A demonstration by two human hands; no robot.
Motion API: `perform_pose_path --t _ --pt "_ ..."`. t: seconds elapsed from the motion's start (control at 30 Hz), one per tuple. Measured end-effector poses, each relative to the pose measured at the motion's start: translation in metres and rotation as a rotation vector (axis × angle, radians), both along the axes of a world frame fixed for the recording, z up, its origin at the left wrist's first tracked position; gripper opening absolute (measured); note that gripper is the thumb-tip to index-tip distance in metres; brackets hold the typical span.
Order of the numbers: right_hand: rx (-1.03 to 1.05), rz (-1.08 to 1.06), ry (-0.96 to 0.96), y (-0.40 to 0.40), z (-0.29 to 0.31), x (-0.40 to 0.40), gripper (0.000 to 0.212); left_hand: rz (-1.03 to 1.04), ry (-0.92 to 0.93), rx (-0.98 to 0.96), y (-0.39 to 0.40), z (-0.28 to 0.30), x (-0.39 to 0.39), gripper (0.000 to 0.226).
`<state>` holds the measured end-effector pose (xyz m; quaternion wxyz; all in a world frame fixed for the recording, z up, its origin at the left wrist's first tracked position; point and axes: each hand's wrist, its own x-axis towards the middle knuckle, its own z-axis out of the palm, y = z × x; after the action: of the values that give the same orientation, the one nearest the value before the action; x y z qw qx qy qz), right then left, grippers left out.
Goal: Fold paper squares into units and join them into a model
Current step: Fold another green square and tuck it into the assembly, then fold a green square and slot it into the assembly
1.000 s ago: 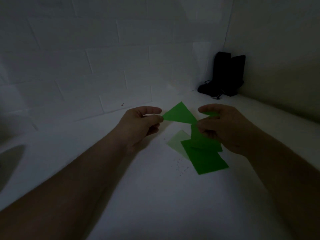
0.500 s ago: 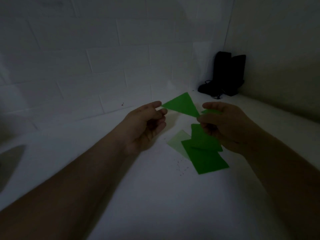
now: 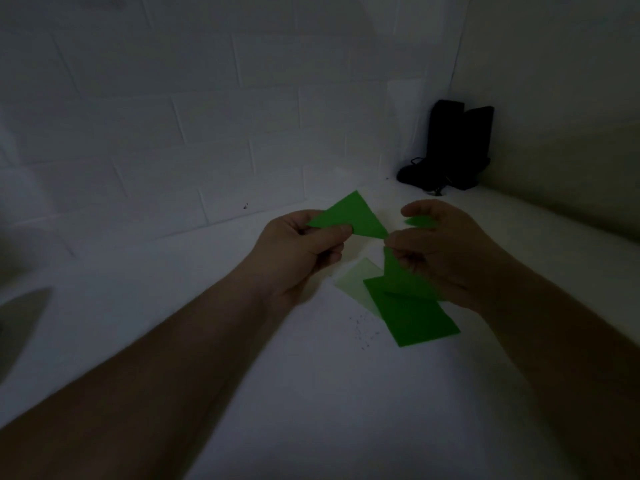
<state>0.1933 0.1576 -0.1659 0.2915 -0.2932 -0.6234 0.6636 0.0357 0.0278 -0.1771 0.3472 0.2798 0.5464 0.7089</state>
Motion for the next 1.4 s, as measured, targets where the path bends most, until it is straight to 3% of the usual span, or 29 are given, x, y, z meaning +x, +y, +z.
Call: perform_pose_path --t 0.2,0.23,0.37,0.5,0.63,0.73,0.93,1.1,1.4 --pt "0.124 -0.234 -0.089 0.038 0.014 0.021 0.039 0.082 0.024 0.006 -0.002 -0.002 -0.009 0.003" --pt "0.136 -0.282 -0.085 0.046 0.014 0.026 0.040 0.088 0.138 -0.037 -0.002 -0.006 -0.009 0.003" --pt "0.214 -0.426 -0.120 0.068 0.008 0.038 0.044 -0.056 0.990 -0.262 0.004 -0.020 0.005 0.017" --pt "0.256 -0.494 -0.205 0.085 -0.005 0.041 0.048 -0.339 1.367 -0.115 0.018 -0.032 0.026 0.051" --pt "0.307 -0.508 -0.269 0.097 -0.016 0.046 0.046 -0.426 1.723 -0.363 0.025 -0.039 0.035 0.070" --pt "0.368 -0.489 -0.328 0.099 -0.020 0.048 0.049 -0.468 1.758 -0.468 0.026 -0.039 0.037 0.075" --pt "0.421 -0.417 -0.339 0.092 -0.029 0.041 0.053 -0.388 1.638 -0.295 0.009 -0.023 0.018 0.054" --pt "0.575 -0.370 -0.411 0.080 -0.034 0.023 0.057 -0.431 1.564 -0.413 -0.010 -0.012 -0.007 0.068" --pt "0.643 -0.360 -0.488 0.081 -0.035 0.020 0.075 -0.446 1.505 -0.306 -0.015 -0.003 -0.002 0.039"
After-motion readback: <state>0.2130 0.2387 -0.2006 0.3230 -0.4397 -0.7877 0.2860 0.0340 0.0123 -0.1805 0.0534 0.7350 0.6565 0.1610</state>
